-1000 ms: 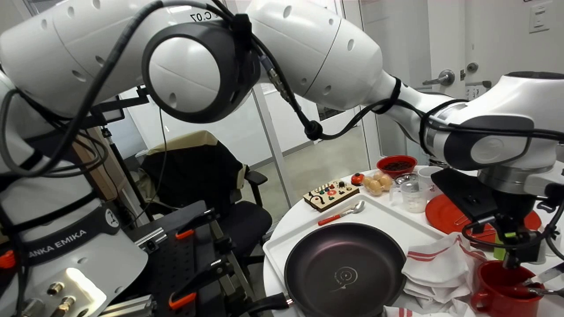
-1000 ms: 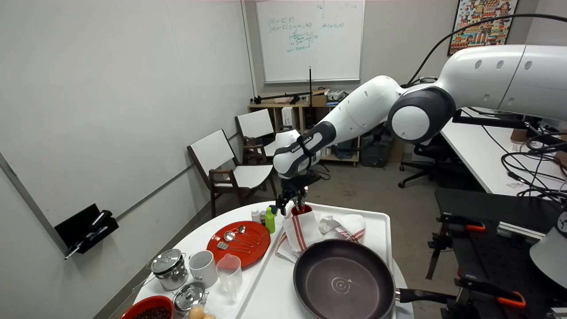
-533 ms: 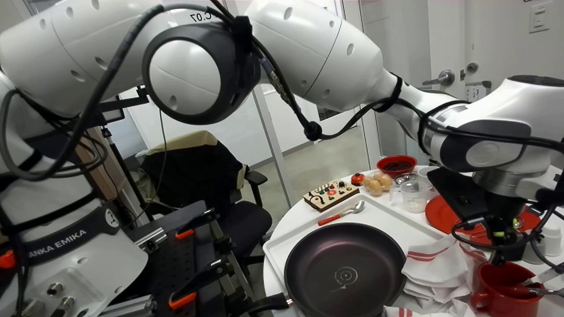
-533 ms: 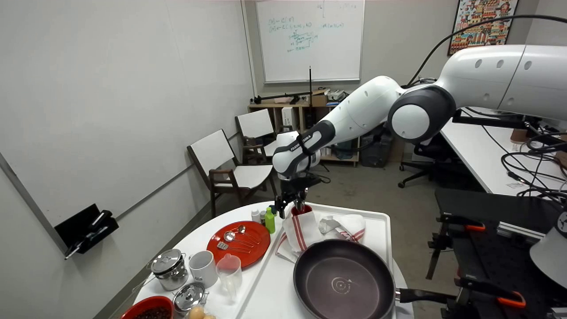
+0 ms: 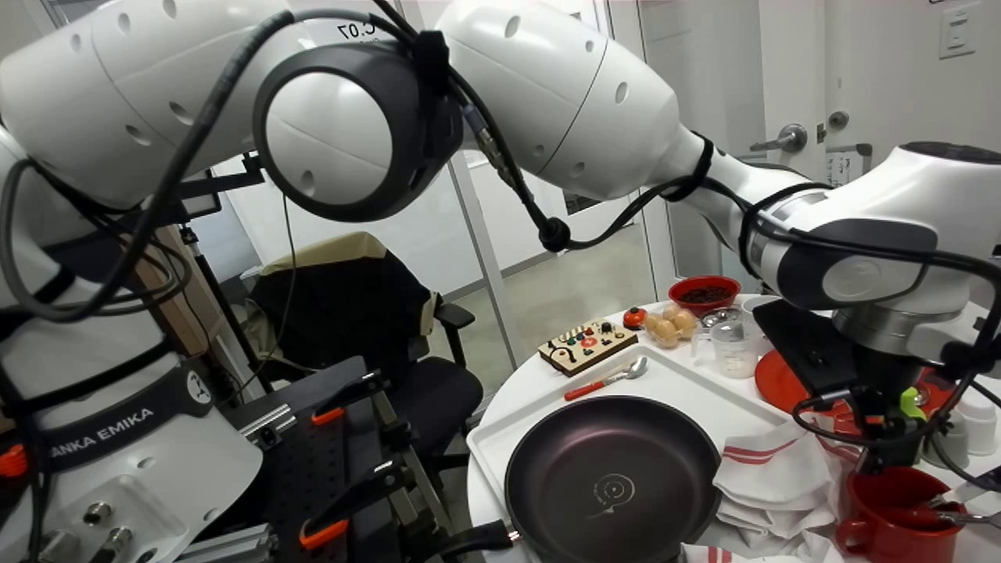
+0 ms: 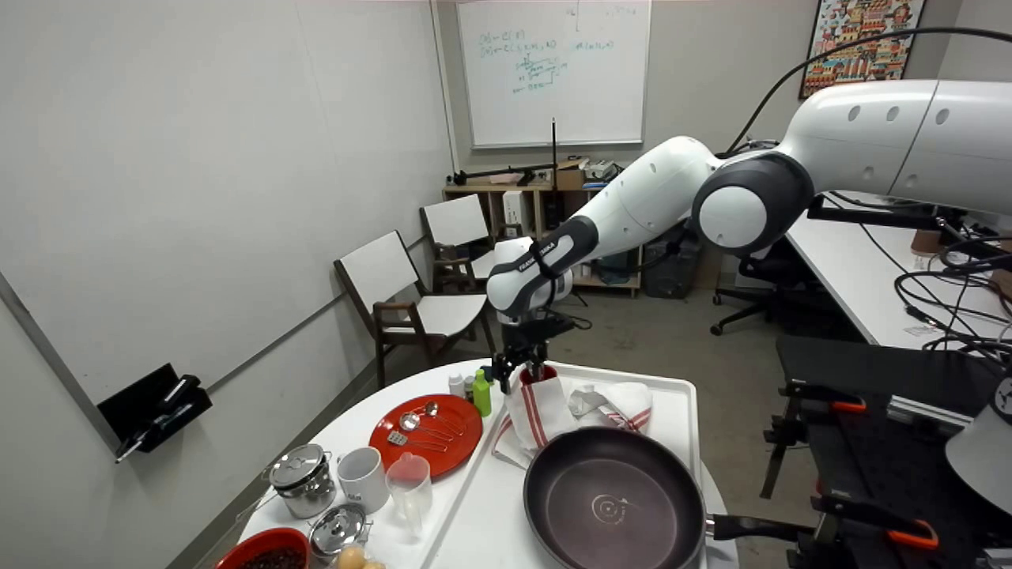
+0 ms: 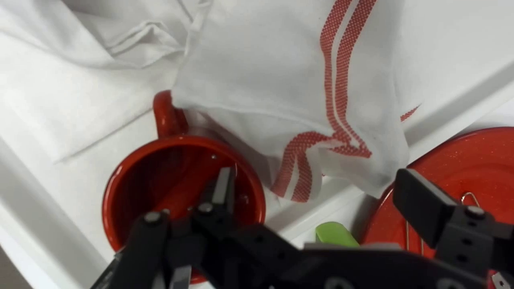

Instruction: Put the fork and knife in the red cup and move it to the right

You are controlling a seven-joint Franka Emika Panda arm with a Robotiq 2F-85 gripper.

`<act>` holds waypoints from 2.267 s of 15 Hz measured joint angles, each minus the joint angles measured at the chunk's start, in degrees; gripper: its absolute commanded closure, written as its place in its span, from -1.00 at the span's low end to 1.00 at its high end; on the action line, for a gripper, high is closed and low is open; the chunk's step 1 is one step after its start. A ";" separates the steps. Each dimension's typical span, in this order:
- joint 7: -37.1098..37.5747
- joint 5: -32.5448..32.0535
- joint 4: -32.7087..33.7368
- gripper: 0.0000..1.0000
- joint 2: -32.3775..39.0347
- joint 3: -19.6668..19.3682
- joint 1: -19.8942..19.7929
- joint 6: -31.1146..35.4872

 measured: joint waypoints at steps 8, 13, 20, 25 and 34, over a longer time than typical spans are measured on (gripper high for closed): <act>0.00 0.82 0.37 -1.00 -0.05 0.00 -0.90 0.00; 0.00 0.92 1.14 -1.00 -0.09 -0.06 -1.43 0.00; 0.00 0.92 1.25 -1.00 -0.08 -0.55 -3.02 0.00; -0.35 0.94 1.14 -1.00 -0.08 -0.08 -3.10 0.00; -2.26 0.99 0.20 -1.00 -1.91 4.06 -1.43 0.97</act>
